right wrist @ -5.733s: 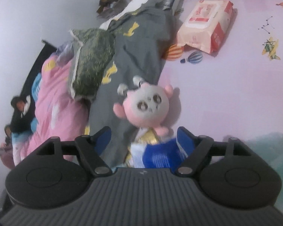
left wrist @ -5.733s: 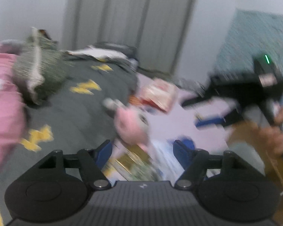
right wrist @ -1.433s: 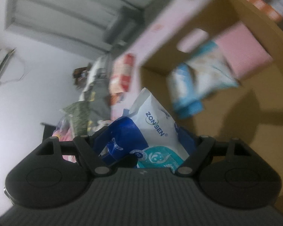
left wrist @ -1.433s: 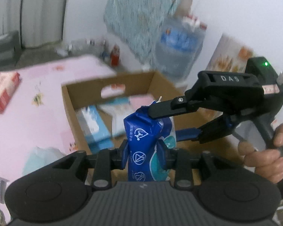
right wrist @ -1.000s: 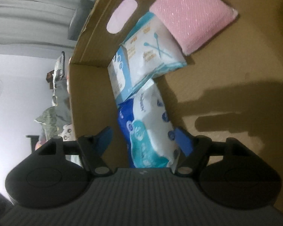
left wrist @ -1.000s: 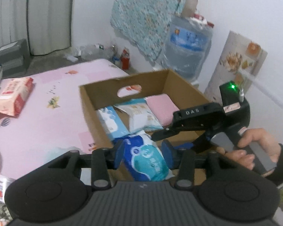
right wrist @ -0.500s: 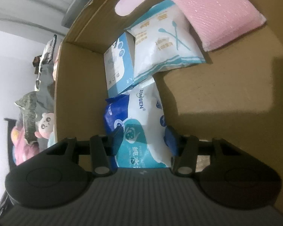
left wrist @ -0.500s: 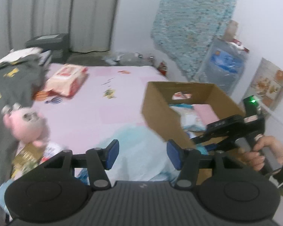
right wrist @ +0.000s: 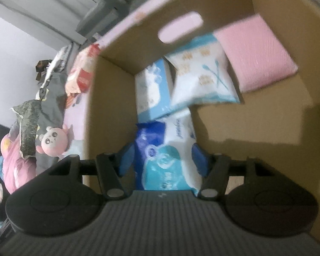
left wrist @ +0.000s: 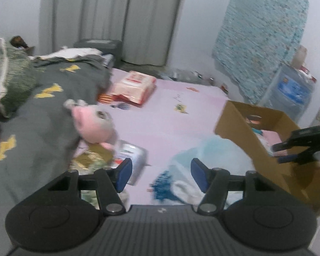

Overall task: Organize soft objects
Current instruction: 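Reach the right tool to the pink plush toy and grasp it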

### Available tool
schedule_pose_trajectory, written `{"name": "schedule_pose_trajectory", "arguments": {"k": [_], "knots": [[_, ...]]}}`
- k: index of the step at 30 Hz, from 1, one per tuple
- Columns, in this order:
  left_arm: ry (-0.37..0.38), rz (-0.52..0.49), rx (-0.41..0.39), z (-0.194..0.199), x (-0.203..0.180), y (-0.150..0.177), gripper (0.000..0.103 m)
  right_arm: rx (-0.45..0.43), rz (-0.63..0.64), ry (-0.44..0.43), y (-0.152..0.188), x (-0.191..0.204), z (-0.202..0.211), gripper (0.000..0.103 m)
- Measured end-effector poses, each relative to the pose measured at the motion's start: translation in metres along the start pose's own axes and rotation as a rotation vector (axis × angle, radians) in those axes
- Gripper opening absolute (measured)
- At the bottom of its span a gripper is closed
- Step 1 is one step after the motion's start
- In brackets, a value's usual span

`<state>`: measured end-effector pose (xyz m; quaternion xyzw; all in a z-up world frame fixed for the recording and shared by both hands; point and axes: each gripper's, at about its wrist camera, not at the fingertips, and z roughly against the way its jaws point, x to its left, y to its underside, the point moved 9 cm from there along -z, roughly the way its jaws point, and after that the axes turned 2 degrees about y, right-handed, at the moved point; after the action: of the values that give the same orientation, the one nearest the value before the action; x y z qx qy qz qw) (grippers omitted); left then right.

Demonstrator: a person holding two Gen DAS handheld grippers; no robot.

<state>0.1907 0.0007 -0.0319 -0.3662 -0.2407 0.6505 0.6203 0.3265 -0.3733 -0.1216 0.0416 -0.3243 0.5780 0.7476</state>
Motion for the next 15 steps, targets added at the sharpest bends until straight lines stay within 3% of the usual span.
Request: {"name": "schedule_pose_trajectory", "arguments": {"k": [8,15], "knots": [[-0.097,0.019,-0.026,0.022,0.04,0.013,0.067,-0.059,0.109,-0.088,-0.008,0.063,0.036,0.065],[-0.109,0.078,-0.015,0.015,0.066,0.014,0.067,0.035,0.189,-0.252,0.003,0.151,0.02,0.073]]}}
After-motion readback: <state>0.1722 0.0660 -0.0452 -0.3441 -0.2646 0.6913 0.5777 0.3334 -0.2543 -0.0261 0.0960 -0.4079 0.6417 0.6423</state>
